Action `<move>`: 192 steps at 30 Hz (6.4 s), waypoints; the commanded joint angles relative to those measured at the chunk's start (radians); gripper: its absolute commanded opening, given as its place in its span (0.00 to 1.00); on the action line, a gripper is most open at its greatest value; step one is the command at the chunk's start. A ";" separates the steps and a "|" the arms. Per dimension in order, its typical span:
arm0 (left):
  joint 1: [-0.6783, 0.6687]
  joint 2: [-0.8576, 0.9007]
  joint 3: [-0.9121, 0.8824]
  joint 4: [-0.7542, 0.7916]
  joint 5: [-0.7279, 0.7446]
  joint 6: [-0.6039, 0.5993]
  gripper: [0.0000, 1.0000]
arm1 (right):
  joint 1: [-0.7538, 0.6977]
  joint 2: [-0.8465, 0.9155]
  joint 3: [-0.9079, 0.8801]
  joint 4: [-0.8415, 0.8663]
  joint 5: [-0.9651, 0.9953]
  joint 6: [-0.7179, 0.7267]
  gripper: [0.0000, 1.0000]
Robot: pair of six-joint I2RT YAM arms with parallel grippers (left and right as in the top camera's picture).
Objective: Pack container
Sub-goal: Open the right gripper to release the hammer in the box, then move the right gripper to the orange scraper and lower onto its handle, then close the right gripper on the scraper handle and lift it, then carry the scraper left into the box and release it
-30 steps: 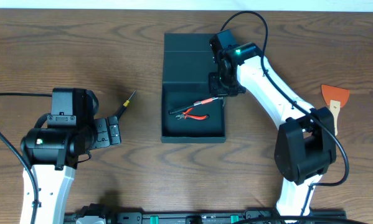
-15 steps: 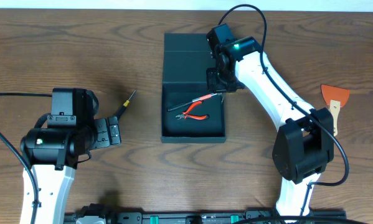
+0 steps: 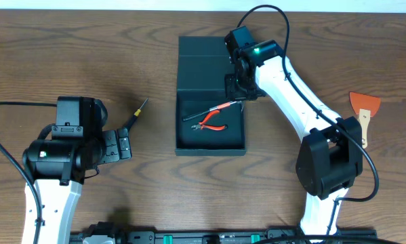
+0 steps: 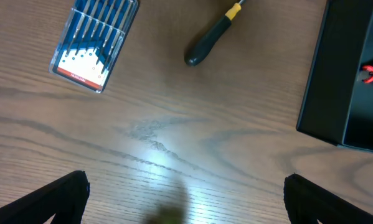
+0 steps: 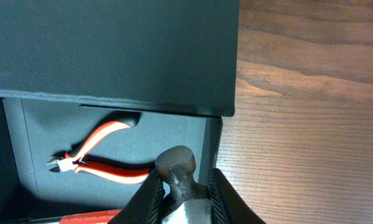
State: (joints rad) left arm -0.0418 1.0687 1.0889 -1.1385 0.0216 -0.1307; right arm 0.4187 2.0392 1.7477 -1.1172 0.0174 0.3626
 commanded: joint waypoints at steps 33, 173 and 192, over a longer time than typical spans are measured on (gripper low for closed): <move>0.004 -0.008 0.016 -0.016 -0.011 0.007 0.98 | -0.010 0.058 -0.043 0.024 0.060 0.003 0.48; 0.004 -0.012 0.017 -0.009 -0.011 0.006 0.98 | -0.790 -0.121 -0.207 0.084 -0.122 -0.477 0.01; 0.252 -0.124 0.017 -0.053 -0.009 -0.028 0.98 | -0.032 -0.238 0.183 -0.172 -0.119 -0.893 0.01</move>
State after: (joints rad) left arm 0.1726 0.9661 1.0889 -1.1824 0.0216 -0.1471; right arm 0.3290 1.7996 1.9247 -1.3010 -0.1013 -0.4271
